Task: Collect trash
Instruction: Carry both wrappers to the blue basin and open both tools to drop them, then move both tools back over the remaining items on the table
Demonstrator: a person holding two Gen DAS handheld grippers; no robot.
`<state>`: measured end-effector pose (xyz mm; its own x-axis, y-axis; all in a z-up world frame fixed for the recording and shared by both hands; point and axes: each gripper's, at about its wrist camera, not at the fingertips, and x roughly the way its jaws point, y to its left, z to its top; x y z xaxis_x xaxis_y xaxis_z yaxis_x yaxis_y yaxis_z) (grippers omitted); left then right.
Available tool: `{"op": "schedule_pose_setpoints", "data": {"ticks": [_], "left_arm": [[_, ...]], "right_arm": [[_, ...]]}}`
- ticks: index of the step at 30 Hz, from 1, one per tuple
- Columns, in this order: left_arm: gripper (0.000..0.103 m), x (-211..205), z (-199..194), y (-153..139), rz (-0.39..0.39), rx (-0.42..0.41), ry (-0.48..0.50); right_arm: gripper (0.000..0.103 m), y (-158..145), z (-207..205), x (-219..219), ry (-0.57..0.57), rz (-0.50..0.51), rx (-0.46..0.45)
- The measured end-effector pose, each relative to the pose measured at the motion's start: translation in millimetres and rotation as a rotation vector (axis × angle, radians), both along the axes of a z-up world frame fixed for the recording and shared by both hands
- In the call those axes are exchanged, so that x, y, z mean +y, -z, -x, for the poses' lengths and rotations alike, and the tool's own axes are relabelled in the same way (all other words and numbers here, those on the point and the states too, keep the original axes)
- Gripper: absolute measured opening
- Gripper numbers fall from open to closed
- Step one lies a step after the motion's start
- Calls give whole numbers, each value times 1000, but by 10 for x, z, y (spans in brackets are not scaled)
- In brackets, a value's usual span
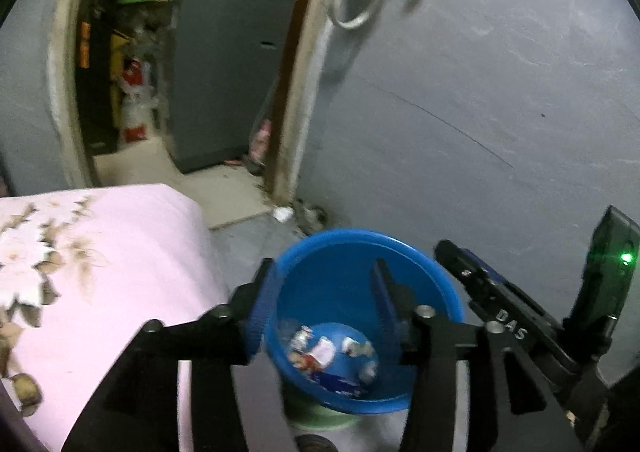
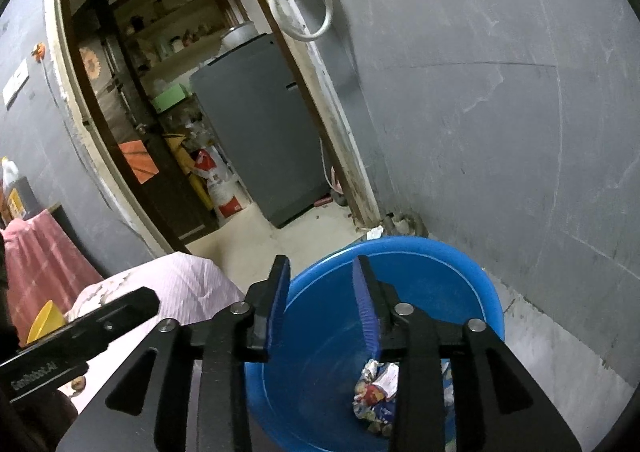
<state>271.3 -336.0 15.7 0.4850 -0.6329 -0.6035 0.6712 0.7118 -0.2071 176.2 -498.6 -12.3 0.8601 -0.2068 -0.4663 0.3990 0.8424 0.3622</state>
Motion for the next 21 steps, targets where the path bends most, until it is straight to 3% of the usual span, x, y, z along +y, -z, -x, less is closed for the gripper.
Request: {"op": "schedule_pose_setpoints", "data": {"ticks": [4, 6, 9, 11, 14, 15, 21], "left_arm": [[61, 232, -1, -76, 11, -41, -97], [77, 364, -2, -130, 16, -67, -155], [90, 602, 21, -211, 31, -127, -251], [96, 765, 70, -254, 45, -173, -308], [99, 1003, 143, -320, 72, -235, -398], [100, 1075, 165, -344, 80, -250, -423], [100, 1414, 380, -511, 83, -359, -517]], "right_arm": [[50, -50, 15, 96, -14, 41, -31], [59, -68, 20, 125, -19, 55, -41], [81, -148, 61, 237, -23, 89, -94], [85, -214, 120, 295, -17, 94, -147], [102, -267, 162, 361, -14, 116, -186], [103, -318, 216, 445, -24, 138, -242], [103, -436, 287, 754, -94, 248, -344]]}}
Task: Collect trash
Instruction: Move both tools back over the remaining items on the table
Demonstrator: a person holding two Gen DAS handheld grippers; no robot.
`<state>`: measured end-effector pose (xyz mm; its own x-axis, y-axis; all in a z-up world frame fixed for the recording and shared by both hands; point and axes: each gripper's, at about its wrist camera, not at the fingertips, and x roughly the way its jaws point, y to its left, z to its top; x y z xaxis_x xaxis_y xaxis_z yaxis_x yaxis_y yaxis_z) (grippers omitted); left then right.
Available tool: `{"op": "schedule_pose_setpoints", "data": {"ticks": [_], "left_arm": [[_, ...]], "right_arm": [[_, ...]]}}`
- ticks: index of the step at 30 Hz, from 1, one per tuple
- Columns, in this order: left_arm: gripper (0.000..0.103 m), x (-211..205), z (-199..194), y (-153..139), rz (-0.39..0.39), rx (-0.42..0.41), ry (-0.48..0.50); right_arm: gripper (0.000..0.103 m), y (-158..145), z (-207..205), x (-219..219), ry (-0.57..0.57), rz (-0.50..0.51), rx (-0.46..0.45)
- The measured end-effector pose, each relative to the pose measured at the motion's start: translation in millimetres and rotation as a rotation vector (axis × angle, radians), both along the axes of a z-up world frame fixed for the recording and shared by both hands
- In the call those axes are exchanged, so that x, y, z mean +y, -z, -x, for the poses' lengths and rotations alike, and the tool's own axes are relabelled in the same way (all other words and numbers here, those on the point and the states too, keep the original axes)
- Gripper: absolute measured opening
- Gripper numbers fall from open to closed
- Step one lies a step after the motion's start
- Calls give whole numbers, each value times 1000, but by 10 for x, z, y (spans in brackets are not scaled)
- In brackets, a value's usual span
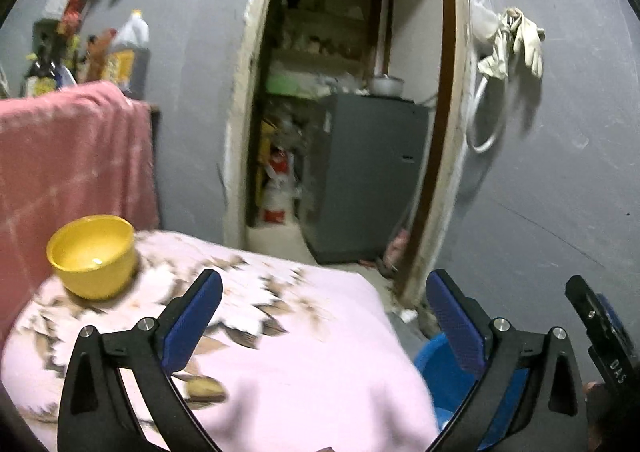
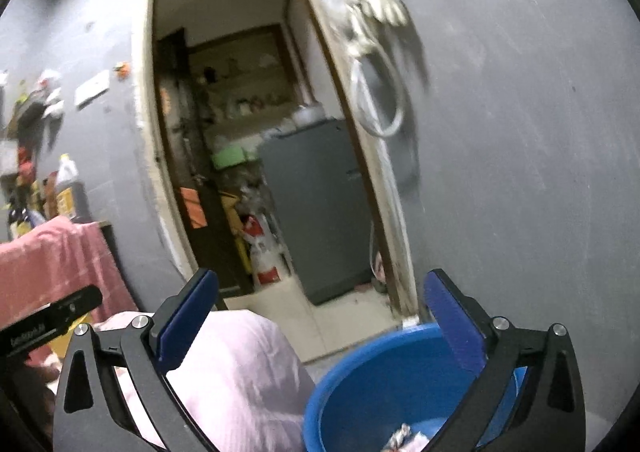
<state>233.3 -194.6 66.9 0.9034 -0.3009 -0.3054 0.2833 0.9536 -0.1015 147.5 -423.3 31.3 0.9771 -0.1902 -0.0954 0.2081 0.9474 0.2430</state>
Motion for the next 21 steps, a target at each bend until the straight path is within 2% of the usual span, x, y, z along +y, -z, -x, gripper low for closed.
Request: {"op": "schedule_pose_setpoints", "data": {"ticks": [5, 11, 13, 17, 21], "left_arm": [[100, 196, 206, -77, -29, -92, -40], [100, 477, 411, -89, -39, -177, -101], [100, 585, 466, -108, -37, -197, -119], [100, 786, 559, -124, -40, -228, -139], [100, 974, 596, -102, -77, -247, -167]], "right_arm": [[103, -63, 63, 226, -43, 49, -79], [103, -142, 171, 594, -115, 117, -217], [103, -148, 181, 647, -124, 130, -227], [103, -154, 175, 978, -171, 219, -266], [103, -135, 120, 1172, -217, 244, -252]]}}
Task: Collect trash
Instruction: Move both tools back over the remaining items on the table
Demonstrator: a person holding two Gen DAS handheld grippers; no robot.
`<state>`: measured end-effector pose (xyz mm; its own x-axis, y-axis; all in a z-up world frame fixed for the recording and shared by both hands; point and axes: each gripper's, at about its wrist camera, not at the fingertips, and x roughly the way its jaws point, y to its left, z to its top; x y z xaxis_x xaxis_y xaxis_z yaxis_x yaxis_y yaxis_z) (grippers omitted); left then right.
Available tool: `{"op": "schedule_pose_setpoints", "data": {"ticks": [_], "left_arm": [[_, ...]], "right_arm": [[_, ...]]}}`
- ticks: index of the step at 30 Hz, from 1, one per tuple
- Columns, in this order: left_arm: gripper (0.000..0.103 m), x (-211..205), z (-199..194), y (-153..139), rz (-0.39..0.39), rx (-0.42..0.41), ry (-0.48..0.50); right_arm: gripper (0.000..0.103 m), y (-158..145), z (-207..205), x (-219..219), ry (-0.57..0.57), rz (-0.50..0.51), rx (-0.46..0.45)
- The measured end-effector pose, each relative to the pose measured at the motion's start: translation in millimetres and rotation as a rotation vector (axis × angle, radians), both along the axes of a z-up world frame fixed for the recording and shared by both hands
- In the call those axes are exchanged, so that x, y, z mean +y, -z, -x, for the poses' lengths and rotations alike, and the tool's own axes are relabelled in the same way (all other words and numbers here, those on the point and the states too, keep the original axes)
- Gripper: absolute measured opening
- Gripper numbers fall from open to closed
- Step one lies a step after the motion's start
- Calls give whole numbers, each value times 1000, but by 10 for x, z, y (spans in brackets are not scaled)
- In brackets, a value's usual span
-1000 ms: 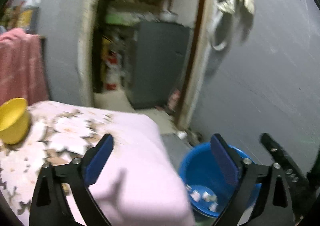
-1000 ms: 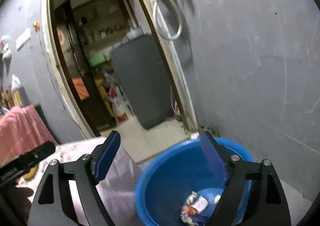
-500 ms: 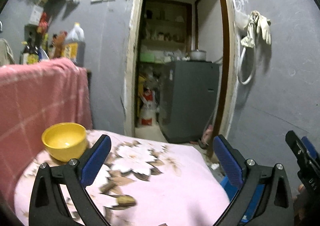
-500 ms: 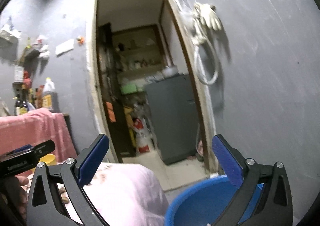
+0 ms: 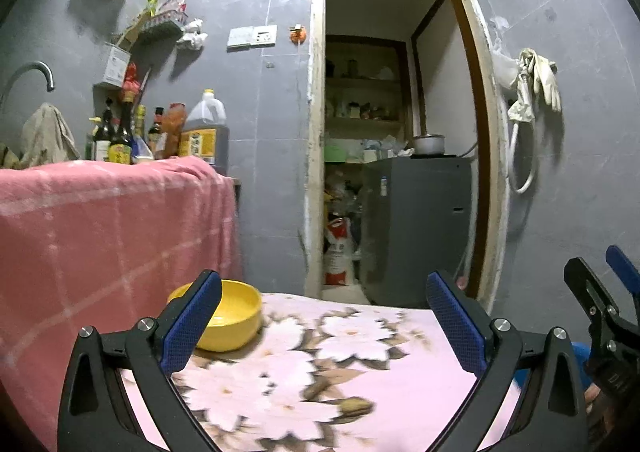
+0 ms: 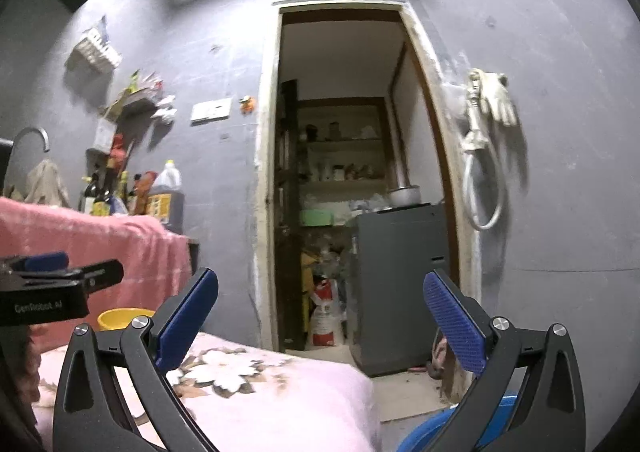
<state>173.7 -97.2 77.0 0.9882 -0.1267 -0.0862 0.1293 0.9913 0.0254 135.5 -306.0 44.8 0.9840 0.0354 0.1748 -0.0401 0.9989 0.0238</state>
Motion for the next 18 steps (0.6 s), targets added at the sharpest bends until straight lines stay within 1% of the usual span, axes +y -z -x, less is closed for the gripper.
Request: {"op": "schedule_pose_setpoints", "data": {"ticks": [2, 4, 8, 9, 10, 14, 15, 16, 18], "left_arm": [[100, 101, -9, 34, -23, 3, -18], [100, 194, -18, 80, -39, 8, -32], [100, 380, -109, 173, -69, 36, -44], [100, 414, -131, 196, -70, 43, -43], [100, 451, -162, 223, -70, 55, -45], [100, 574, -259, 351, -52, 111, -57], [100, 603, -289, 389, -42, 134, -57], [100, 632, -327, 424, -29, 163, -58], [100, 695, -397, 484, -1, 207, -68]], "right_arm": [[103, 8, -16, 39, -10, 4, 10], [103, 37, -83, 172, -42, 17, 44], [103, 70, -137, 279, -55, 32, 81], [103, 101, -183, 337, -68, 37, 107], [103, 101, -183, 337, -68, 37, 107], [103, 167, -283, 445, -96, 49, 162], [103, 206, -354, 515, -93, 65, 199], [103, 206, -354, 515, -93, 65, 199], [103, 237, -414, 577, -94, 82, 230]]}}
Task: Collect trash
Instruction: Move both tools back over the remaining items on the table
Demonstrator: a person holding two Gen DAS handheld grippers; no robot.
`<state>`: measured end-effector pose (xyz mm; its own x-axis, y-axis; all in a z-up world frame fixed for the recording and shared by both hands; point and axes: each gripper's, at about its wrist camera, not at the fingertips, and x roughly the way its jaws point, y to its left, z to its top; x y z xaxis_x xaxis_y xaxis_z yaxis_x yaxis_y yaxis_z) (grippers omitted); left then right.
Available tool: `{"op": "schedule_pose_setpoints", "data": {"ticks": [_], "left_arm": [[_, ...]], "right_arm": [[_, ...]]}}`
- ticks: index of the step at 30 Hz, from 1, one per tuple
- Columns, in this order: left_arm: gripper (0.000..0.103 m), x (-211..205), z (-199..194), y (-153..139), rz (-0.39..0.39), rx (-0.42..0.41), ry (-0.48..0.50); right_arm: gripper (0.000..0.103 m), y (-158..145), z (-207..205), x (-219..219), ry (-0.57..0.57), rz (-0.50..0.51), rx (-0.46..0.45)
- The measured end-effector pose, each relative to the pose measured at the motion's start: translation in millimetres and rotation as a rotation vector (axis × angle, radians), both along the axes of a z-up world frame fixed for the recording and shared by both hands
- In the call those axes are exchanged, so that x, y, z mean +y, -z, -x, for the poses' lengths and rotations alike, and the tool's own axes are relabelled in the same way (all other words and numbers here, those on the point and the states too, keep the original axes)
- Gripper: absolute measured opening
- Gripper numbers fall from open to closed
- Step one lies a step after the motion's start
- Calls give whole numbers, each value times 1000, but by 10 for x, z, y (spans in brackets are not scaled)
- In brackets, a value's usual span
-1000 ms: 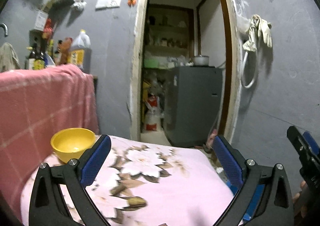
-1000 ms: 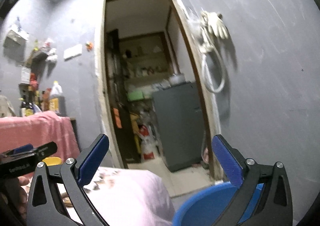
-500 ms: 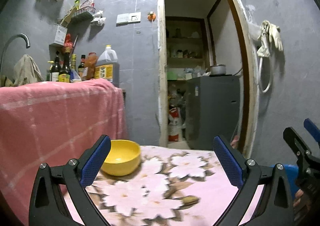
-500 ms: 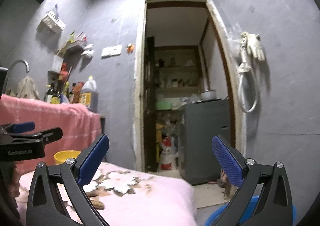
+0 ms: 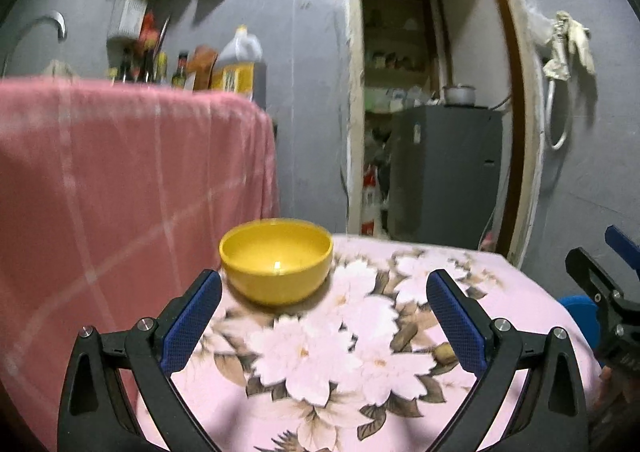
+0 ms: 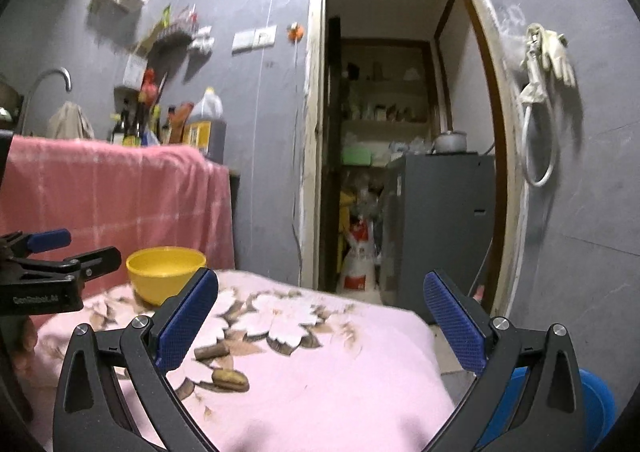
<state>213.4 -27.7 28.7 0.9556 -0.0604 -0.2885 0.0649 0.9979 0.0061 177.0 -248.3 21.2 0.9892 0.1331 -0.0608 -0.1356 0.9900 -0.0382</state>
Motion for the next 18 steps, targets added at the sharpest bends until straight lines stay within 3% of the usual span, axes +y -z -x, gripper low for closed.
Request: {"op": "schedule_pose_setpoints", "data": {"ticks": [9, 10, 12, 18], "left_arm": [[100, 179, -217, 133, 119, 126, -30], [100, 186, -244, 143, 124, 144, -29], [100, 194, -307, 165, 130, 179, -33], [100, 228, -473, 294, 160, 294, -40]], "right_arm": [[103, 76, -251, 135, -17, 67, 138], [103, 111, -372, 151, -41, 70, 210], [103, 133, -434, 164, -51, 74, 245], [103, 357, -791, 240, -121, 78, 506]]}}
